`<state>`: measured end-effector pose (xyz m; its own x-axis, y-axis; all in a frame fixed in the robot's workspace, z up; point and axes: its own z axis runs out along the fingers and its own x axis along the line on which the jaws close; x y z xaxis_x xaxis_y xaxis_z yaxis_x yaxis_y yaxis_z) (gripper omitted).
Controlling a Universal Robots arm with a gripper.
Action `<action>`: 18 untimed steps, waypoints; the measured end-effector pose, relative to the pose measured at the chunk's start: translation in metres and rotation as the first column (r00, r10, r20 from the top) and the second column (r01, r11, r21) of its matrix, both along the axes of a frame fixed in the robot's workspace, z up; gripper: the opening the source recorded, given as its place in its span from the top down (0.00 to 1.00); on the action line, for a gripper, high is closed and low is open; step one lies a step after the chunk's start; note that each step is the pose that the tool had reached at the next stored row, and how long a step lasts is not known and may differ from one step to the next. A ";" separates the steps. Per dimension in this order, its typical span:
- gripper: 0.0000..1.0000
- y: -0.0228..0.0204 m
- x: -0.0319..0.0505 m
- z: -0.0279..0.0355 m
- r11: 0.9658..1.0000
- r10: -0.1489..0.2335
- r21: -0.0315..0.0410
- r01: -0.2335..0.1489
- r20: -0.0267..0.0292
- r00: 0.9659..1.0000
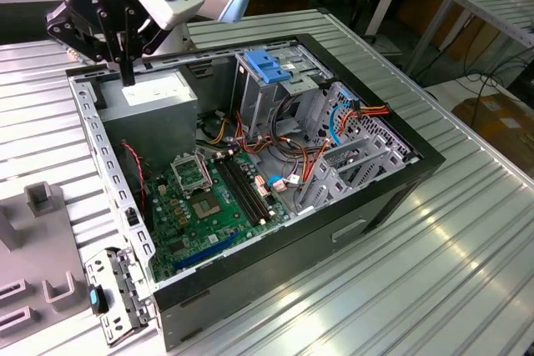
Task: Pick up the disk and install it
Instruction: 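Reach for the disk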
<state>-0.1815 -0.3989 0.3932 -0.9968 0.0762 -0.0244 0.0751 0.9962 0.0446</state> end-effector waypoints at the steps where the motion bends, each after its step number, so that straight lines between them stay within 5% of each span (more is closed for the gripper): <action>1: 0.89 0.0000 -0.0003 0.0000 1.000 0.000 0.000 0.000 0.000 1.000; 18: 0.89 0.0000 -0.0054 0.0000 1.000 0.000 0.000 0.000 0.000 1.000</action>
